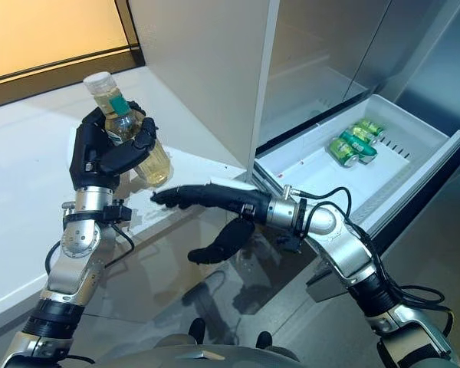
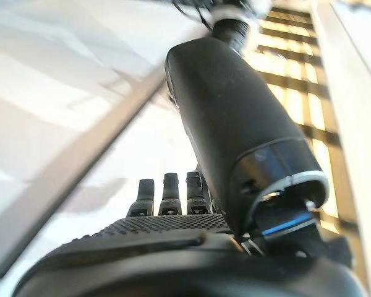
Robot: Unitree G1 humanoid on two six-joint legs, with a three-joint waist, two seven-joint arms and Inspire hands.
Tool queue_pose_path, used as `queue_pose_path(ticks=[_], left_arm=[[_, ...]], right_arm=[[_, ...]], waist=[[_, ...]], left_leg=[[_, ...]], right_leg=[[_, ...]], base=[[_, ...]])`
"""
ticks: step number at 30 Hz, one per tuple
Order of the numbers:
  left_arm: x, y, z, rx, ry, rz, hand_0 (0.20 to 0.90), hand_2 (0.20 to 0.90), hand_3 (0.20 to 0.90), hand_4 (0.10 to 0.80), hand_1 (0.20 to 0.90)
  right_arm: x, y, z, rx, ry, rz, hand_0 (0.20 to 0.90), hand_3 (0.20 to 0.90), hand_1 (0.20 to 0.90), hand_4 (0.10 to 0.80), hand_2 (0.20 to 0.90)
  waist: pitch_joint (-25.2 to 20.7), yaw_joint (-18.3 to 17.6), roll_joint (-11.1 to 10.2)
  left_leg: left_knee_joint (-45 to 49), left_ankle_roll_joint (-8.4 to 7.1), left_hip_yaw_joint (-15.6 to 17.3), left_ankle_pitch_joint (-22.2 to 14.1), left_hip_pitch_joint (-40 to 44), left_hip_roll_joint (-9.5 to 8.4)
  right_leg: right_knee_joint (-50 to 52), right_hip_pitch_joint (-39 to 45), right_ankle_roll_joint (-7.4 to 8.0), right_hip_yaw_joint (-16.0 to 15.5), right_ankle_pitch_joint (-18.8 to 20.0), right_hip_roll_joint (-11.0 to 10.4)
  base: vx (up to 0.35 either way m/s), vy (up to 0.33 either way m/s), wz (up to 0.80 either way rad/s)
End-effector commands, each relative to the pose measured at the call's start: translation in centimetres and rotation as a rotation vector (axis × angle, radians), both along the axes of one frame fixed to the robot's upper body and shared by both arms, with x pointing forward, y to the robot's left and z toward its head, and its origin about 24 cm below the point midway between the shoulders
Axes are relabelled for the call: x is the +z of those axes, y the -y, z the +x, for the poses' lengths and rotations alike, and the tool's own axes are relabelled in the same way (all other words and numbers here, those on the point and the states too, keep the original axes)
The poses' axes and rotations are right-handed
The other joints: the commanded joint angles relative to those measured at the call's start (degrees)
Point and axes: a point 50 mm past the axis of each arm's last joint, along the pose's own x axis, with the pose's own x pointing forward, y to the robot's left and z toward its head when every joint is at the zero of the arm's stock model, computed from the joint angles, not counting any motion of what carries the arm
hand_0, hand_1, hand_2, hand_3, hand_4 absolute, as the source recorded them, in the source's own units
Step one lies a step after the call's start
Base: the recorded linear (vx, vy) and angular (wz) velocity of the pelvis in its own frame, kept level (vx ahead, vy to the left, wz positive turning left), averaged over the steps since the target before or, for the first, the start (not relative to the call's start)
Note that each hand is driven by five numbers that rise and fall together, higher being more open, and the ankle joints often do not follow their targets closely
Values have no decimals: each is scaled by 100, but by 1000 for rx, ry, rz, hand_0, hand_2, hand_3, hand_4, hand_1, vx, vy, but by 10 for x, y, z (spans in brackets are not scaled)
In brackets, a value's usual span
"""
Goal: Put drinks into fridge and close the fridge
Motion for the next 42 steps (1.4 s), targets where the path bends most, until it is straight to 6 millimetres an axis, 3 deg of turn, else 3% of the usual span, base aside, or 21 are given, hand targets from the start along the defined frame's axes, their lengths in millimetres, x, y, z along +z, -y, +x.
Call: queue_pose_path(ticks=[1, 5, 8, 24, 42], left_arm=[[95, -2, -30, -25, 616, 25, 300, 300, 200, 100, 300], [97, -9, -38, -29, 647, 36, 300, 300, 200, 100, 300], [98, -7, -38, -182, 646, -56, 300, 300, 200, 100, 300], [105, 42, -19, -445, 613, -40, 300, 300, 200, 100, 300], [112, 60, -15, -553, 603, 118, 300, 300, 200, 100, 300]], right_arm=[[41, 14, -4, -85, 146, 277, 900, 900, 900, 800, 900], [31, 34, -4, -234, 114, 301, 900, 900, 900, 800, 900], [26, 37, -4, -249, 80, 288, 900, 900, 900, 800, 900], [49, -13, 31, -175, 64, 229, 900, 900, 900, 800, 900], [63, -42, 40, -119, 42, 243, 900, 900, 900, 800, 900]], waist=[[-687, -168, 181], [-709, -257, 220], [-705, -297, 234], [-708, -92, 174], [-750, 50, 171]], left_leg=[[8, 221, 100, -677, 156, -387], [8, 227, 119, -695, 157, -389], [8, 219, 131, -695, 161, -387], [8, 191, 11, -686, 192, -417], [8, 222, -29, -684, 169, -446]], right_leg=[[109, 96, 121, -136, -218, 147], [110, 69, 134, -111, -217, 141], [104, 62, 133, -92, -207, 142], [74, 148, 103, -198, -222, 133], [76, 147, 69, -256, -230, 131]], base=[[0, 0, 0], [0, 0, 0], [0, 0, 0], [2, -1, 0], [15, -1, 1]])
